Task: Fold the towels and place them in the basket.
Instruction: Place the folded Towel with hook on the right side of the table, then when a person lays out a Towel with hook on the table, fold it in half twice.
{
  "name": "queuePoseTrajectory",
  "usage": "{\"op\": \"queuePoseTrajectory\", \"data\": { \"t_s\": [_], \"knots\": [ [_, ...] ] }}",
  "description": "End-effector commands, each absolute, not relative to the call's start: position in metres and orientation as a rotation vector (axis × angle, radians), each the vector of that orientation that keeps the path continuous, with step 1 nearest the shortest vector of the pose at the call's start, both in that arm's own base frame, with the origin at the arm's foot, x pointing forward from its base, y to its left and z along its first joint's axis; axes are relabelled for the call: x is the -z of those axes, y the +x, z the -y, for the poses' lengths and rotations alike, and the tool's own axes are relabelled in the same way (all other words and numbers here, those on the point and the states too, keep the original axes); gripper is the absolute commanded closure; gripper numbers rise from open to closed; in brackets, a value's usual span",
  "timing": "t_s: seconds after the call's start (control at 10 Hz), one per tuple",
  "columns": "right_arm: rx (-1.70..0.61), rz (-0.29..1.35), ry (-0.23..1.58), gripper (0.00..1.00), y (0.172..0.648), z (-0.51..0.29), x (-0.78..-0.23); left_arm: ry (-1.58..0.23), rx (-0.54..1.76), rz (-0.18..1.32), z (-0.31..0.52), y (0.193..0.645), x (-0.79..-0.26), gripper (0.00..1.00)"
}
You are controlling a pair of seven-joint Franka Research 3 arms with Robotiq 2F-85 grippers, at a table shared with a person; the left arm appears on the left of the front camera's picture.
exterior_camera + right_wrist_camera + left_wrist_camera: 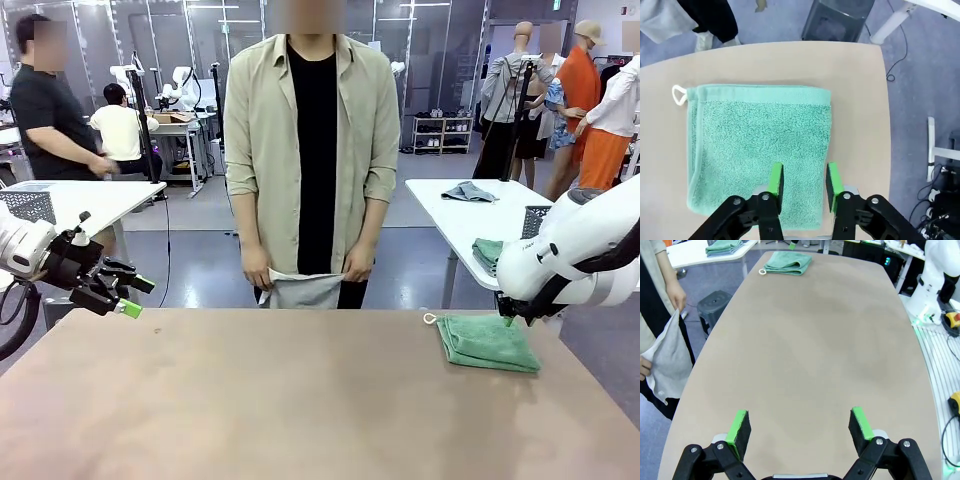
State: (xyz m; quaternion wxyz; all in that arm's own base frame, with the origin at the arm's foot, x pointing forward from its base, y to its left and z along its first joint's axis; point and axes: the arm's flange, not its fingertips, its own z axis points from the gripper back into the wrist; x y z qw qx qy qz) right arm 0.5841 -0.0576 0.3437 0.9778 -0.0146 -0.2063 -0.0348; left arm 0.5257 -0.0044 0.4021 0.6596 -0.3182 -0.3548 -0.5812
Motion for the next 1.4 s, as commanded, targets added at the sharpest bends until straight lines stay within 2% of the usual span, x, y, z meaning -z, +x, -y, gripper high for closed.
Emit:
{"op": "queuePoseTrajectory", "data": {
  "t_s": [0.0, 0.4, 0.7, 1.0, 1.3],
  "knots": [
    [0.092, 0.399, -0.032, 0.16, 0.566, 0.052, -0.362, -0.72, 1.314, 0.793, 0.004, 0.525, -0.402, 0.0],
    [0.077, 0.313, -0.015, 0.16, 0.492, 0.002, -0.431, -0.72, 1.314, 0.793, 0.004, 0.525, -0.402, 0.0],
    [0.049, 0.308, -0.024, 0.16, 0.445, -0.033, -0.45, -0.72, 1.314, 0.793, 0.004, 0.525, -0.402, 0.0],
    [-0.045, 0.333, 0.038, 0.16, 0.39, -0.066, -0.485, -0.72, 1.314, 0.793, 0.004, 0.525, -0.402, 0.0],
    [-0.115, 0.333, 0.187, 0.16, 0.33, -0.052, -0.533, -0.72, 1.314, 0.793, 0.004, 0.525, -0.402, 0.0]
  ]
}}
